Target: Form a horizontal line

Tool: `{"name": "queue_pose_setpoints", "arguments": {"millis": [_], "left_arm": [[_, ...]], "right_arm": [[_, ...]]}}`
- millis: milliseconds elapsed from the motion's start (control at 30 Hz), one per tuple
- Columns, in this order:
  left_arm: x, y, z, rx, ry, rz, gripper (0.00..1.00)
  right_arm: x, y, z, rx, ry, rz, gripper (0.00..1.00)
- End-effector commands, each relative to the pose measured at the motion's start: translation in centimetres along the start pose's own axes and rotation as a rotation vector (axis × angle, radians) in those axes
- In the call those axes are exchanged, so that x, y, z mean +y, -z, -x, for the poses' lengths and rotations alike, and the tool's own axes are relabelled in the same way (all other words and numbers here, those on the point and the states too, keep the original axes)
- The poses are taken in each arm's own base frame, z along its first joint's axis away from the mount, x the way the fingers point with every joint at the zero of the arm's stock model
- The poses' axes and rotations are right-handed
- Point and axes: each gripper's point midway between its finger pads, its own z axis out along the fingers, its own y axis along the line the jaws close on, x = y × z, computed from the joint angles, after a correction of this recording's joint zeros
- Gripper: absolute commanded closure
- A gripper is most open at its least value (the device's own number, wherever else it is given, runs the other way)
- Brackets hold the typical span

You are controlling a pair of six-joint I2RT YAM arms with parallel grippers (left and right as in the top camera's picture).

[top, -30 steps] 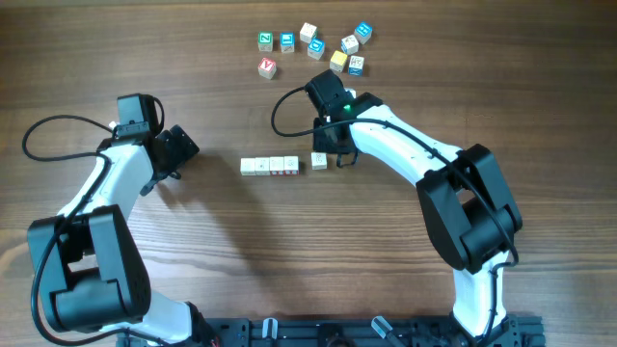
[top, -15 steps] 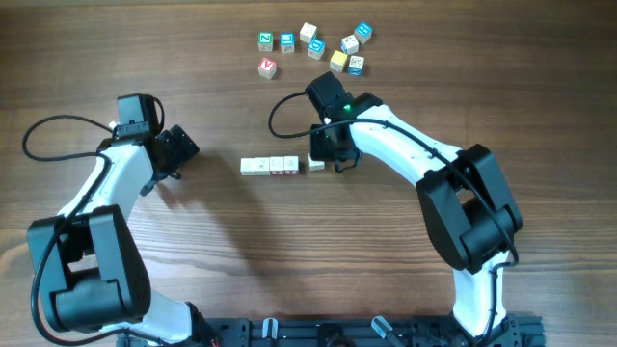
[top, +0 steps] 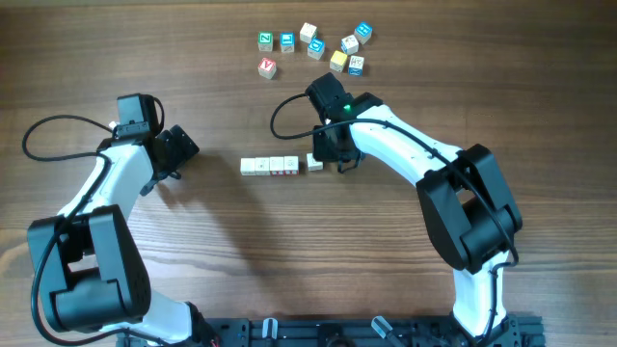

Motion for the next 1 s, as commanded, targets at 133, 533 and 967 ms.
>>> {"name": "queue_pose_setpoints", "arguments": {"millis": [133, 533, 967], "left_arm": [[0.4, -0.3, -0.1, 0.003, 0.014, 0.011, 0.00], [0.4, -0.3, -0.1, 0.004, 0.014, 0.012, 0.00], [0.4, -0.3, -0.1, 0.004, 0.014, 0.012, 0.00]], "right_arm": [[-0.7, -0.2, -0.8, 0.027, 0.002, -0.027, 0.96], [-0.1, -0.2, -1.4, 0.058, 0.004, 0.003, 0.96], [-0.2, -0.2, -1.6, 0.065, 0.004, 0.000, 0.96]]}}
